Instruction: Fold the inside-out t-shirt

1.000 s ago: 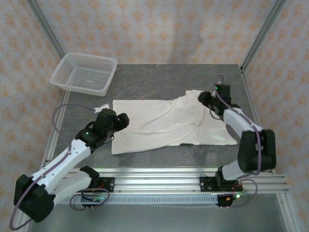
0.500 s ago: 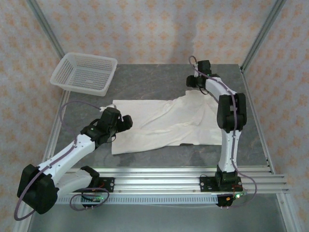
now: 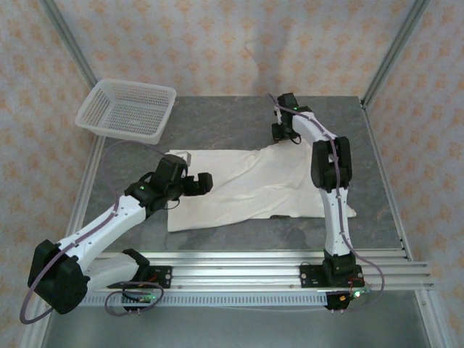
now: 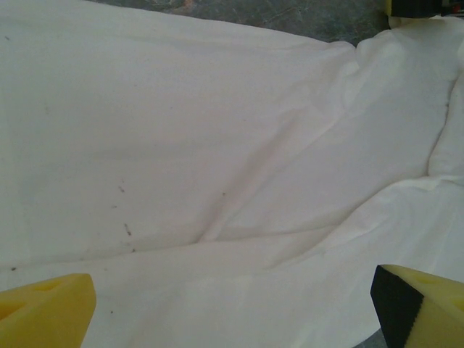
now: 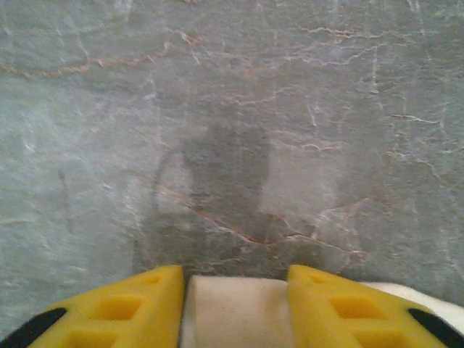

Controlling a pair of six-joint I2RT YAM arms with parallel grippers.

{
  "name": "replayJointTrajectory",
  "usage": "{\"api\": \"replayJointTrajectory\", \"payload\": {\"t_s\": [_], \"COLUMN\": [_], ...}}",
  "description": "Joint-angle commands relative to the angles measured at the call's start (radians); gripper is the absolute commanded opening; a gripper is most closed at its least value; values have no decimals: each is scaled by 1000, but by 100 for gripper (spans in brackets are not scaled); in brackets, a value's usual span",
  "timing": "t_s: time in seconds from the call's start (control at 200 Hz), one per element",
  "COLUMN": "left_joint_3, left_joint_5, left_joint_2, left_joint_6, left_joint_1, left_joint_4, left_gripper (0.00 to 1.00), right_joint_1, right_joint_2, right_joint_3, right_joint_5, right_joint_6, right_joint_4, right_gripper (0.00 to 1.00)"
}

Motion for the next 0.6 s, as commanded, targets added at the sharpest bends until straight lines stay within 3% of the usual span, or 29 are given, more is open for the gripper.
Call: {"api": "replayJointTrajectory", "payload": {"t_s": [0.0, 0.11, 0.275, 0.415, 0.49, 0.595], "left_joint_3": [-5, -5, 1, 18, 28, 33], "left_joint_5": [0, -6, -17, -18, -23, -24], "left_joint_2": [3, 9, 27, 64, 82, 97], "left_joint_6": [11, 9, 8, 8, 8, 1], "left_joint_1": [-3, -2, -2, -1, -3, -2], "left_joint_4": [0, -3, -9, -12, -15, -14], "left_gripper": [99, 99, 99, 99, 99, 99], "right_joint_1": [-5, -5, -15, -97, -98, -102], "right_joint_2": [19, 19, -12, -5, 29, 135], "right_joint_3": [34, 42, 72, 165, 224, 408], "right_joint_5": [70, 81, 47, -66, -2, 27], "right_joint_6": [9, 16, 84, 340, 379, 425], "right_joint_4": [-64, -59, 2, 110, 149, 68], "right_gripper": [24, 0, 0, 0, 0, 0]}}
